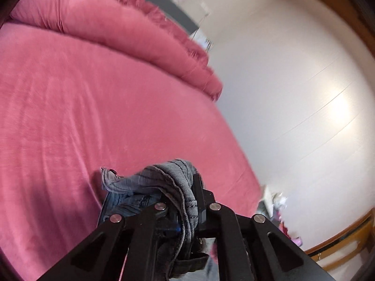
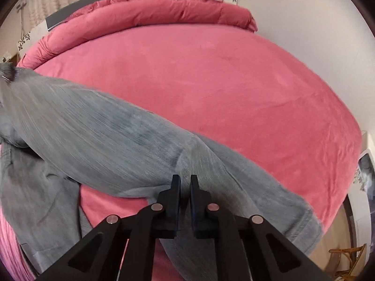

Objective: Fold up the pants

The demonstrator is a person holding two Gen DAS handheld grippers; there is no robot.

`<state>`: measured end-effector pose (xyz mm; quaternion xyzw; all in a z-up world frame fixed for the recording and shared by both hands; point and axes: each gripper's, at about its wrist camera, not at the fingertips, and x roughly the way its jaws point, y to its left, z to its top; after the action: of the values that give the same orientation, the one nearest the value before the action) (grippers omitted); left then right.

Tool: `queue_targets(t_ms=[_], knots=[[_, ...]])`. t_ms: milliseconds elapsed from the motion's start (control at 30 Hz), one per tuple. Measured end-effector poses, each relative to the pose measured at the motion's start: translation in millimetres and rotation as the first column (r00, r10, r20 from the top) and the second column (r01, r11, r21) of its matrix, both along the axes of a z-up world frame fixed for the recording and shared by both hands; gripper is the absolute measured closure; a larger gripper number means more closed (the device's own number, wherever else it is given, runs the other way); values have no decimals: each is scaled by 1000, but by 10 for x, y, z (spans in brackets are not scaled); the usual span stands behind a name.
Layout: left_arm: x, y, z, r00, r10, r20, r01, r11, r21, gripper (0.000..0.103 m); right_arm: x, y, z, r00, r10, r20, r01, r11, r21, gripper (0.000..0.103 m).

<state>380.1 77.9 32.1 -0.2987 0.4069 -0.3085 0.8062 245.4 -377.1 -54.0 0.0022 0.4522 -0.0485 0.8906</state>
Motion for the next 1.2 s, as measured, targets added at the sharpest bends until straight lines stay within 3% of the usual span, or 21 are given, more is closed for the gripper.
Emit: queue_targets(t_ms=[100,267,400,533,667,767,833,867,900,967,1067,1200], knots=[[-368,188,276,998,41,47,-38,998,-59,97,-62,164,263,998,29,49,-29,1000,-9,97],[-1036,860,612,988,136,76,-124,981,-150,97,-112,464,793,987,77,144,-81,996,25,97],[-1613,1464,729,967,253,-22,-252,949,-190,97,-73,873,1134,968,164,190,-176,983,47,97],[-2293,2153,752,914,388,-118,-405,885,-231,96,73,1503,1381,931,299,211,-312,949,34,97],[-2840,2714,932,851,511,-117,-523,810,-265,97,225,2201,1522,897,386,218,-403,914,41,102],[-3116,3082,1061,783,610,-122,-621,757,-203,96,389,2754,1605,867,452,209,-476,876,81,102],[-3143,3329,910,726,668,-163,-685,724,-84,96,468,3159,1570,854,485,188,-500,865,40,102],[-3135,3465,740,695,687,-211,-709,704,-43,96,543,3337,1490,845,514,149,-528,846,77,101],[-3169,3534,625,687,687,-236,-712,701,-31,96,572,3453,1415,838,529,132,-542,835,93,100],[-3218,3676,285,634,712,-304,-747,665,-1,96,540,3673,1211,825,559,82,-564,823,66,93],[-3340,3773,-28,602,732,-318,-772,635,1,96,392,3626,868,826,563,12,-560,818,133,76],[-3498,3833,-218,596,740,-311,-780,626,-4,96,207,3194,335,858,511,-56,-487,843,229,72]])
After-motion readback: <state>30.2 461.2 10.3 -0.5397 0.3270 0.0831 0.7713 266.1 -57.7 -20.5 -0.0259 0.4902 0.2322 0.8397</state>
